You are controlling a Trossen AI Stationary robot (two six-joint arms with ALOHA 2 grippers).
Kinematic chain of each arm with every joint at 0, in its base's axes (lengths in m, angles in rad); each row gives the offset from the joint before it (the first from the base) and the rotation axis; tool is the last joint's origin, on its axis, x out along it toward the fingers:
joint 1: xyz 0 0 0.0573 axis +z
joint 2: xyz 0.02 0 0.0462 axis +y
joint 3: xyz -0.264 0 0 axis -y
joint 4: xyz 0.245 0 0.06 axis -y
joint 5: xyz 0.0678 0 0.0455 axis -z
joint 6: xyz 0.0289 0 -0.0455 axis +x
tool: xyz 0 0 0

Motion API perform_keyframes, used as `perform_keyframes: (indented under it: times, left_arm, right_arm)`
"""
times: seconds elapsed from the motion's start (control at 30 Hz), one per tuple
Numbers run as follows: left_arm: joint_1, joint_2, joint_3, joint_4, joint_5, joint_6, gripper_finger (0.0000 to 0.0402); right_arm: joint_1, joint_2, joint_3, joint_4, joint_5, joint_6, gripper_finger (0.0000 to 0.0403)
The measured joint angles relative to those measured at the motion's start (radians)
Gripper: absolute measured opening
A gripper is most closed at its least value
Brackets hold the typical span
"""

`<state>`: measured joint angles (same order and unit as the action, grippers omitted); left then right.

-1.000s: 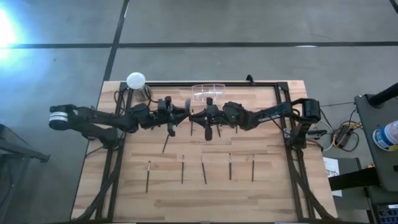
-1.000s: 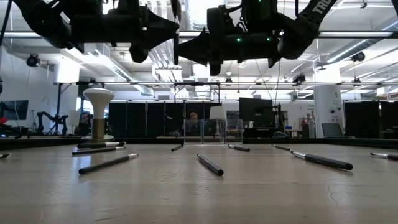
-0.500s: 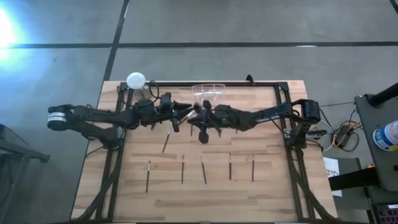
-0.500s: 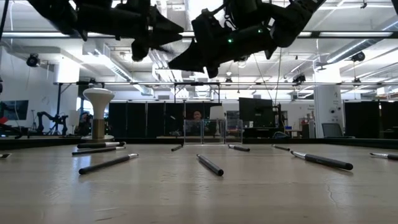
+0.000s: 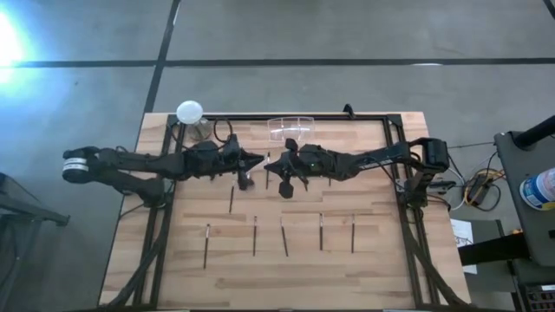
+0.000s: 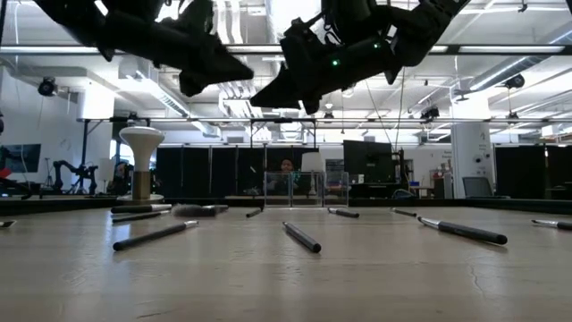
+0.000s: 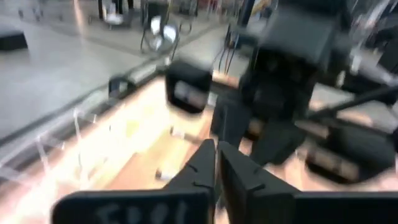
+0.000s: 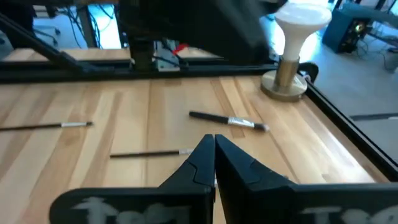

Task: Pick & Place Makeup Brushes
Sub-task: Put the black highlighter brush into the transparent organizer

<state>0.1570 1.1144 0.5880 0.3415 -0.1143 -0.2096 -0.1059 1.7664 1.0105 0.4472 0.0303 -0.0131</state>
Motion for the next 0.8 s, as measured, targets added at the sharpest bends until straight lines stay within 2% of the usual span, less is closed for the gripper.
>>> perform_keyframes:
  times: [0.1, 0.2, 0.33, 0.6, 0.8]
  left_arm:
    - [0.0, -0.036, 0.003, -0.15, 0.005, -0.034, 0.0003]
    - [-0.003, -0.04, 0.008, -0.331, 0.027, -0.136, 0.0003]
    - [-0.015, -0.002, -0.002, -0.514, 0.028, -0.236, 0.0023]
    - [0.008, 0.088, -0.016, -0.534, 0.041, -0.306, 0.0093]
    - [0.062, 0.164, -0.018, -0.536, 0.047, -0.321, 0.0109]
  right_arm:
    - [0.002, -0.027, -0.012, -0.066, 0.006, -0.022, 0.0008]
    - [0.002, -0.048, -0.025, -0.147, 0.032, -0.041, 0.0008]
    - [-0.001, -0.064, -0.053, -0.162, 0.056, -0.053, 0.0008]
    - [-0.006, -0.065, -0.076, -0.16, 0.056, -0.053, 0.0008]
    - [-0.004, -0.065, -0.077, -0.16, 0.051, -0.067, 0.0008]
